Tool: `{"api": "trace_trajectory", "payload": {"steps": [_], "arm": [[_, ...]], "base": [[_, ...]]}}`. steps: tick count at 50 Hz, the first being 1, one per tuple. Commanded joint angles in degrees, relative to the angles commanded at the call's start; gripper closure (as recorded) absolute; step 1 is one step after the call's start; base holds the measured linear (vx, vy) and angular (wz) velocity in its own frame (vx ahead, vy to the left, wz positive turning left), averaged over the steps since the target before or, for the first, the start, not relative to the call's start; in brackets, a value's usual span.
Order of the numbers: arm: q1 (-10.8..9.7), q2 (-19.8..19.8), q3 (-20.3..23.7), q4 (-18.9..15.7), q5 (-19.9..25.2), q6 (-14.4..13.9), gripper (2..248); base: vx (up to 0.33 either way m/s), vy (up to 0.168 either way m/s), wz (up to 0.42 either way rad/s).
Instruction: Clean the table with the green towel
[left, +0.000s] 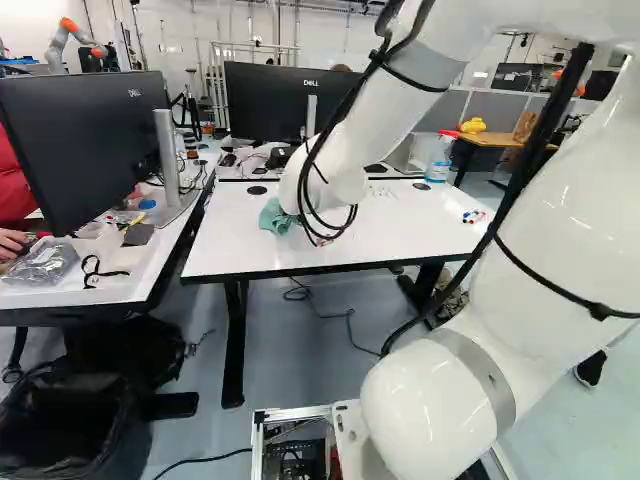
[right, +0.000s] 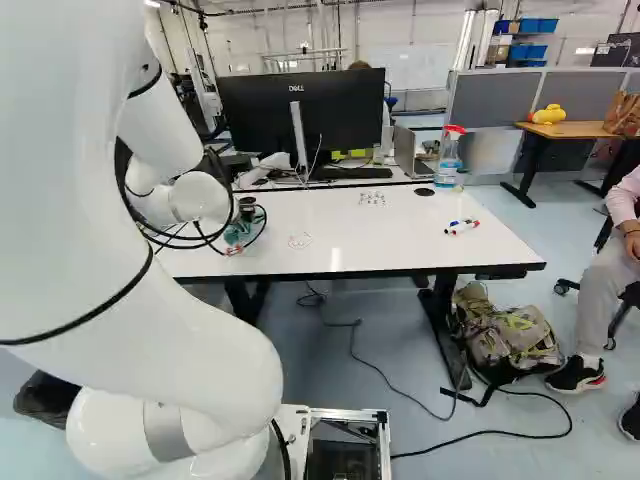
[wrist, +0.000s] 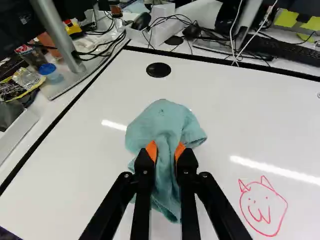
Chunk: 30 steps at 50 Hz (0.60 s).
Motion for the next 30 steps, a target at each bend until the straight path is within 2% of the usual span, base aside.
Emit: {"api": "trace_trajectory", "payload": {"steps": [30], "arm": [[-6.18,2.44,2.36,0.0,0.0,0.0,192]], "base": [[0.0,0.0,0.0]]}}
